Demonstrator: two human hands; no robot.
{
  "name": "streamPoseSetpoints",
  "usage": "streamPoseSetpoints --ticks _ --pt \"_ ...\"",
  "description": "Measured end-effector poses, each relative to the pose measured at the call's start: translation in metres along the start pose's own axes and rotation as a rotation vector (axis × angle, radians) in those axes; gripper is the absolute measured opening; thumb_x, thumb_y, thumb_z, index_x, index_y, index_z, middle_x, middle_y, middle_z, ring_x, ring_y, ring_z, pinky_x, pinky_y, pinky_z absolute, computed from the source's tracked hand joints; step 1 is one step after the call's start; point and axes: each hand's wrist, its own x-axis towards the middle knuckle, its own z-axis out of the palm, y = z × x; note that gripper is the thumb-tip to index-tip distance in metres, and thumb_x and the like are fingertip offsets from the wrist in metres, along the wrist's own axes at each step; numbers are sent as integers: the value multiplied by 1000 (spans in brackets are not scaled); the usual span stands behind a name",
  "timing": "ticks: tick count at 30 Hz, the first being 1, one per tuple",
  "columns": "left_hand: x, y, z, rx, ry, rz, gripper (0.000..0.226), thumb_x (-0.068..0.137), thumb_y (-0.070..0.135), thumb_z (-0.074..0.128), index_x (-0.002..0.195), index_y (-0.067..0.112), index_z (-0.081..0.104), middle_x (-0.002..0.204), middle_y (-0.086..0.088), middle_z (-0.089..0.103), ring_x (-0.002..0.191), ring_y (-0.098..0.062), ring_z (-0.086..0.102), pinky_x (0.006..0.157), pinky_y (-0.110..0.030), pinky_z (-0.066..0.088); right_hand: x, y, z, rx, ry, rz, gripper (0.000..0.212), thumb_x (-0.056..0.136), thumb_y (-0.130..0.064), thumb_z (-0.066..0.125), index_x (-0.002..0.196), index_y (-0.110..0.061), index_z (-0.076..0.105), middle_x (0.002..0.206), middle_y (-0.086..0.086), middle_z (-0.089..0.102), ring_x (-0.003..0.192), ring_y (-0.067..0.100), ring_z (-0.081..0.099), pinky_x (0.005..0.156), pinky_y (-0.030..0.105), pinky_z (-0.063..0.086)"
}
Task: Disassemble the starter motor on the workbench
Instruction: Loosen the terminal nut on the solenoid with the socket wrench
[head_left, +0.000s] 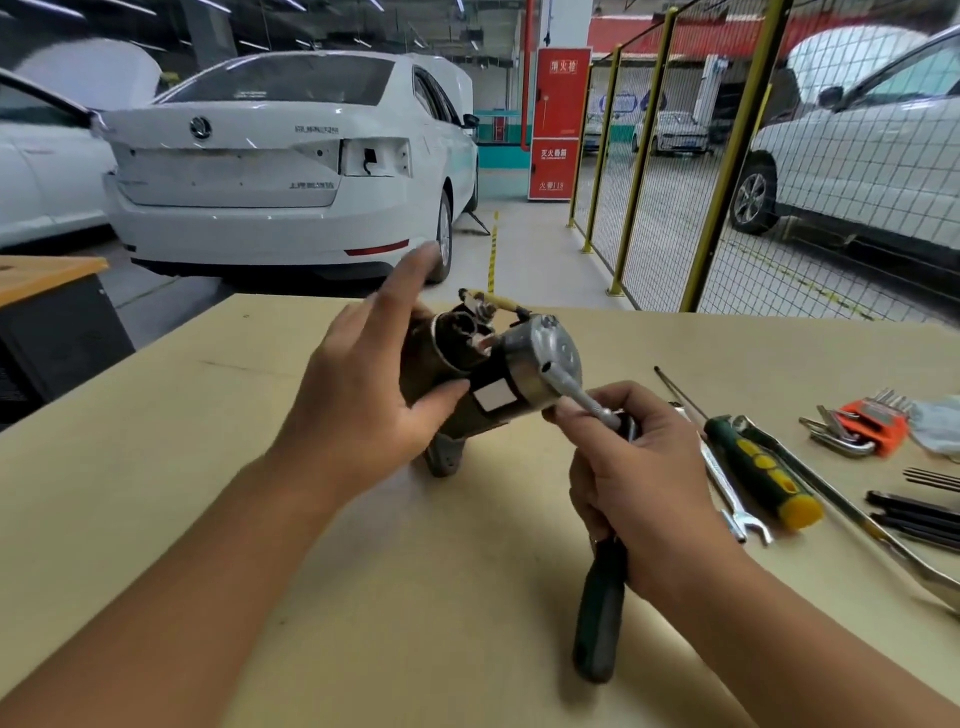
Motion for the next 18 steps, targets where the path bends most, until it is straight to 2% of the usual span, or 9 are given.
streamPoseSetpoints --ticks 2,4,6,8,11,14,16,18 --pt "14 -2 1 7 -71 -5 81 68 14 89 143 15 57 114 -5 62 103 -31 61 91 -41 53 -4 -3 7 -9 -87 -31 15 95 -11 68 81 -15 63 53 0 48 31 17 30 37 21 30" --pt "26 3 6 22 -174 -24 65 65 13 89 127 9 68 109 -4 56 102 -30 57 88 -37 50 -9 -4 20 -59 -138 -90 10 93 -10 70 85 -16 67 65 -12 56 31 16 35 36 21 33" --pt "35 10 15 76 -305 -15 61 65 20 90 120 10 68 109 -2 50 103 -27 52 88 -35 47 -12 1 28 -44 -115 -86 13 92 -10 71 82 -16 66 57 -9 53 30 15 35 36 20 33" --pt "39 15 21 114 -415 -19 60 66 29 89 118 14 64 109 -1 48 103 -24 49 86 -34 46 -13 8 28 -39 -43 -22 16 91 -11 72 79 -16 63 48 4 43 30 17 32 36 20 32" --pt "48 15 20 230 -545 -69 54 70 37 82 113 24 52 102 4 47 94 -19 48 76 -35 46 -7 12 16 -75 81 41 15 90 -11 71 78 -14 63 55 14 45 33 18 32 37 22 32" --pt "63 22 27 489 -699 -67 42 71 42 76 99 29 48 90 7 50 78 -14 49 61 -32 41 5 6 6 7 213 94 18 90 -7 69 76 -15 62 60 10 53 35 17 33 38 23 30" --pt "70 28 35 523 -732 -91 36 71 43 76 90 29 49 86 5 52 73 -15 52 57 -30 37 8 3 1 85 266 146 14 88 -3 66 80 -13 60 57 4 52 35 14 31 38 22 29" --pt "72 27 41 470 -738 -125 33 71 40 76 91 29 52 87 5 54 75 -16 54 58 -30 40 8 4 -2 121 267 183 10 88 -5 66 84 -12 60 53 -1 50 36 13 29 38 21 28"
